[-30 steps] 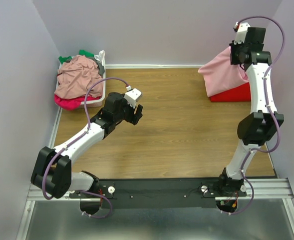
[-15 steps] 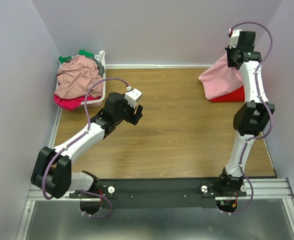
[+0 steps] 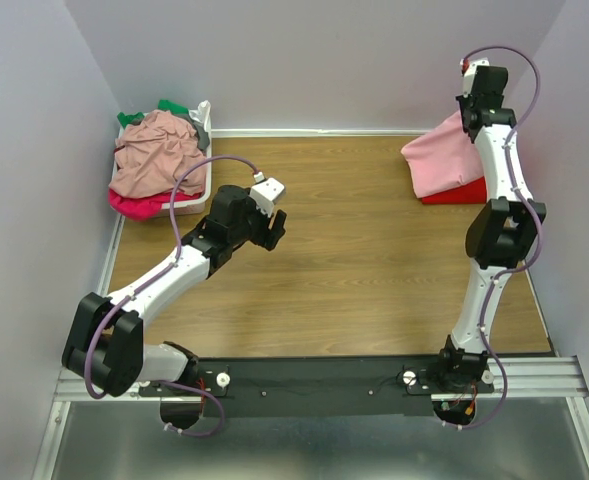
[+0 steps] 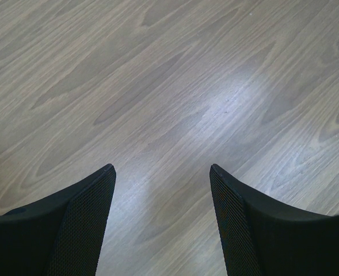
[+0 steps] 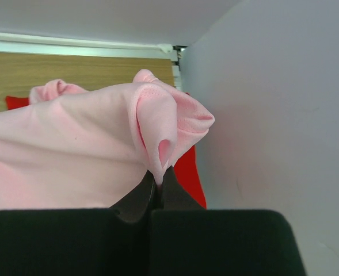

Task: Fold and stack the t-shirts
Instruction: Neatly place the folded tshirt to the corner, then reset both grippers

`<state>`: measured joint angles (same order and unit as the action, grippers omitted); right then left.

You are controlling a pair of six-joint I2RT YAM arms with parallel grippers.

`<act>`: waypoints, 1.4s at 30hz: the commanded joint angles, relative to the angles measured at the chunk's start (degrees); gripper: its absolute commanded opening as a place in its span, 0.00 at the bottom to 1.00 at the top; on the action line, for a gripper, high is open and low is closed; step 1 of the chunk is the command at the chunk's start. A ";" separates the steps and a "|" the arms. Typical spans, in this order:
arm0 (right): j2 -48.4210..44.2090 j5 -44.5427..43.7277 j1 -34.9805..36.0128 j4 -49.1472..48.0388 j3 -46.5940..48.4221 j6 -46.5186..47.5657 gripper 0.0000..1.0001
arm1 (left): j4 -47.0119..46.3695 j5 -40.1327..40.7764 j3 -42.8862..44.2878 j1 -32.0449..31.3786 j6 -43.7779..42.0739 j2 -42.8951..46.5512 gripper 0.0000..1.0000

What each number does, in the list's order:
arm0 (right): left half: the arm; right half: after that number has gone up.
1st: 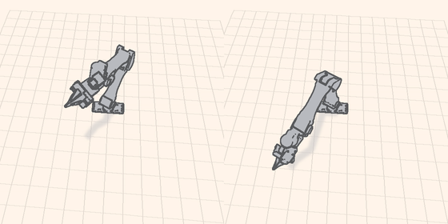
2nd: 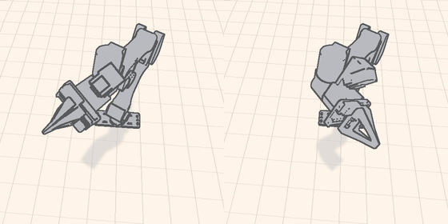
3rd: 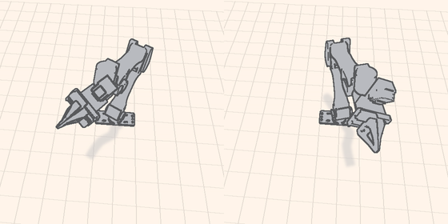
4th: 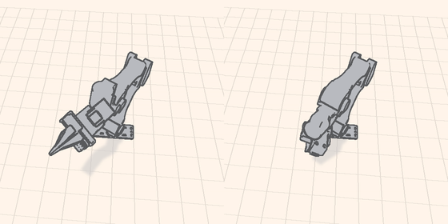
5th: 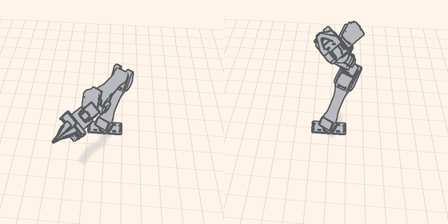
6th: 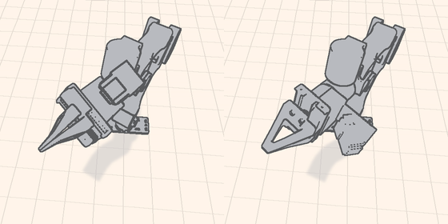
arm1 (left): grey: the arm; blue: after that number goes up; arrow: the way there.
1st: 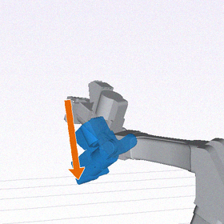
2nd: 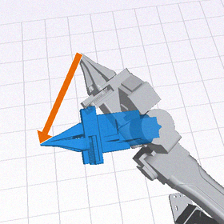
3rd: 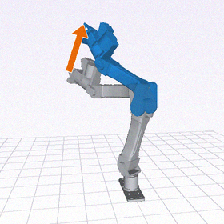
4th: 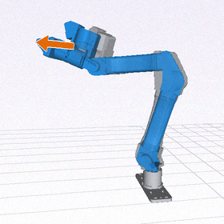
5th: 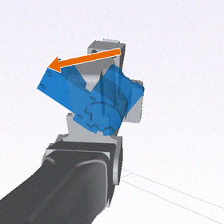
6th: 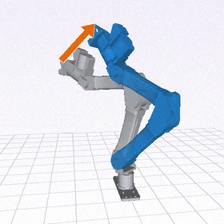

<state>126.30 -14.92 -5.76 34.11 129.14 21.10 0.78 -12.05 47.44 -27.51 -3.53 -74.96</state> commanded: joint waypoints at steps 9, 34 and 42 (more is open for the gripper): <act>1.05 -11.01 -0.48 -11.87 -7.06 5.61 0.00 | 1.25 1.33 1.34 -0.53 -0.69 -0.63 0.74; -8.42 -0.15 0.31 -20.75 -21.37 3.08 1.00 | 1.33 3.00 1.16 -0.79 -0.60 0.34 0.74; -28.62 36.08 0.13 -18.73 -45.27 -12.38 1.00 | -0.51 9.15 0.46 2.27 3.08 5.78 0.80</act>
<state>105.49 1.89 -5.65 14.92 89.93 18.61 2.13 -6.92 47.44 -27.31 -2.79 -74.02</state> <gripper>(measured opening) 0.997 0.763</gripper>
